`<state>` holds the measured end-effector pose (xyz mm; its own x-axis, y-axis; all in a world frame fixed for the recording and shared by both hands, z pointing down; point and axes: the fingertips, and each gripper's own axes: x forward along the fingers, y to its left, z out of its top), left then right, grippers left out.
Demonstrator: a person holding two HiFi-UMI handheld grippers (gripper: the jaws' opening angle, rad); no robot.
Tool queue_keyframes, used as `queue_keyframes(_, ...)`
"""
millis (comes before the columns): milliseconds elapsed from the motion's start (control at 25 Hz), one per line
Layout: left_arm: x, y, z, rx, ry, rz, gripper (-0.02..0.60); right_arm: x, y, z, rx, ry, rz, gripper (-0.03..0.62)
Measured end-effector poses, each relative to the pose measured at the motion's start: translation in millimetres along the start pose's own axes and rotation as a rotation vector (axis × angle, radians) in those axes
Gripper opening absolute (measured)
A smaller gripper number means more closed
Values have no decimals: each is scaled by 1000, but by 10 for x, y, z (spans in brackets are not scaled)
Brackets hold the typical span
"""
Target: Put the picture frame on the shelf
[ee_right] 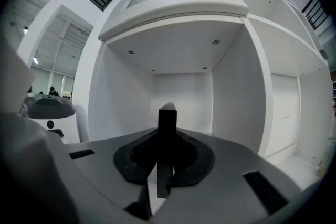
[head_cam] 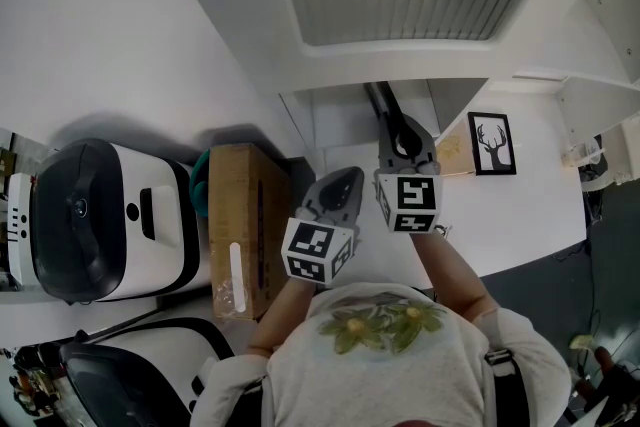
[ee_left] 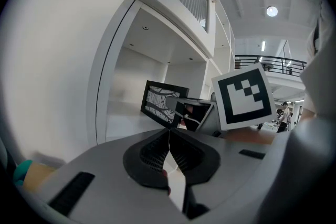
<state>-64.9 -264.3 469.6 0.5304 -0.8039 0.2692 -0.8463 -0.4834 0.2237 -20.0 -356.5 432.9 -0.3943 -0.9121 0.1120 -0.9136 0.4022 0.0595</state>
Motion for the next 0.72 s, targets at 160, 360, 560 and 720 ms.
queue_keyframes(160, -10, 4, 3, 0, -2, 3, 29, 46, -2, 25, 5, -6, -2, 48)
queue_keyframes(360, -11, 17, -11, -1, 1, 5, 29, 129, -16, 29, 9, -1, -5, 48)
queue_keyframes(560, -11, 19, -13, -3, 1, 6, 29, 193, -25, 32, 9, 3, -5, 48)
queue_keyframes(720, -9, 30, -16, -4, -1, 5, 29, 242, -25, 29, 18, 7, -3, 48)
